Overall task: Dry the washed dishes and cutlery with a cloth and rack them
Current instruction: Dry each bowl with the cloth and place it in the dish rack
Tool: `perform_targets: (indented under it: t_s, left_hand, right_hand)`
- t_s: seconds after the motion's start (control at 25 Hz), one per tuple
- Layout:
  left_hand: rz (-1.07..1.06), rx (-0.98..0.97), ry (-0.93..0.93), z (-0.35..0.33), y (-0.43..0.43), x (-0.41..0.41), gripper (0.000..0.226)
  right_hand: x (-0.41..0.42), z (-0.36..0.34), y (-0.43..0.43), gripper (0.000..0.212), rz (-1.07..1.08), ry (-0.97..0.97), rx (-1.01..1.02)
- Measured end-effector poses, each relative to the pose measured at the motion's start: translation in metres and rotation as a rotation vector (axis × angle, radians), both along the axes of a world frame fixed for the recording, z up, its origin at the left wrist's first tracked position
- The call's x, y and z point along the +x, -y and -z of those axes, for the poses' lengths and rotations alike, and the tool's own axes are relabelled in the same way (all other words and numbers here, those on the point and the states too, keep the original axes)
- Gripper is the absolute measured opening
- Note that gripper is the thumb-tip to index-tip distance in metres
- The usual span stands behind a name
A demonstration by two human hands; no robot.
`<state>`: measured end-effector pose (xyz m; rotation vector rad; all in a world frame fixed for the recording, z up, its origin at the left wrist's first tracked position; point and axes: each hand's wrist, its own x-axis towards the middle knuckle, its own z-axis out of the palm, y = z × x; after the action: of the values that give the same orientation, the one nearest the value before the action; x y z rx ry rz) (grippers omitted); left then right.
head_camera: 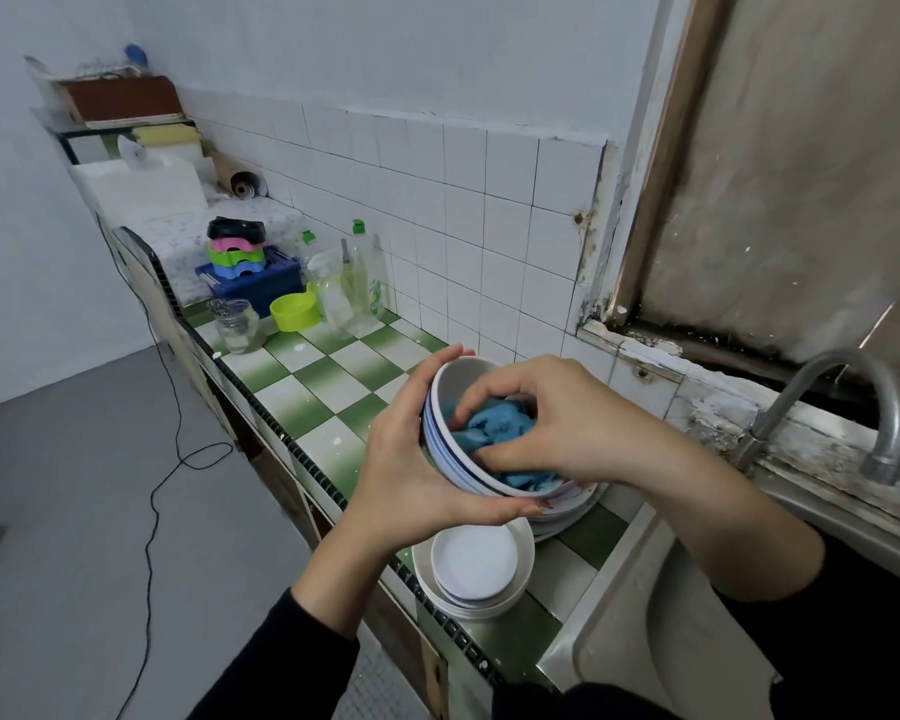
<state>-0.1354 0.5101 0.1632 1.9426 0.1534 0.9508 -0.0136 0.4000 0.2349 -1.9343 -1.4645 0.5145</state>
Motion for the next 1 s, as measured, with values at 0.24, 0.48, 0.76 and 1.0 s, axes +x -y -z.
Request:
perform_targets:
  t_s: [0.24,0.48,0.76,1.0]
  left_hand:
    - [0.014,-0.025,0.019,-0.001,-0.006,0.007,0.109]
    - [0.031,-0.044,-0.001,0.003,-0.008,0.008,0.112]
    - [0.068,-0.037,-0.02,0.009,-0.006,0.009,0.113]
    - [0.133,-0.165,0.031,0.009,-0.009,0.005,0.111]
  right_hand:
    - [-0.005,0.007,-0.003,0.029,0.119,-0.135,0.171]
    - [0.01,-0.005,0.0,0.022,-0.074,-0.065,-0.047]
    - [0.002,0.006,0.001,0.011,0.108,0.083,0.023]
    - [-0.006,-0.002,0.003,0.026,-0.116,-0.066,0.066]
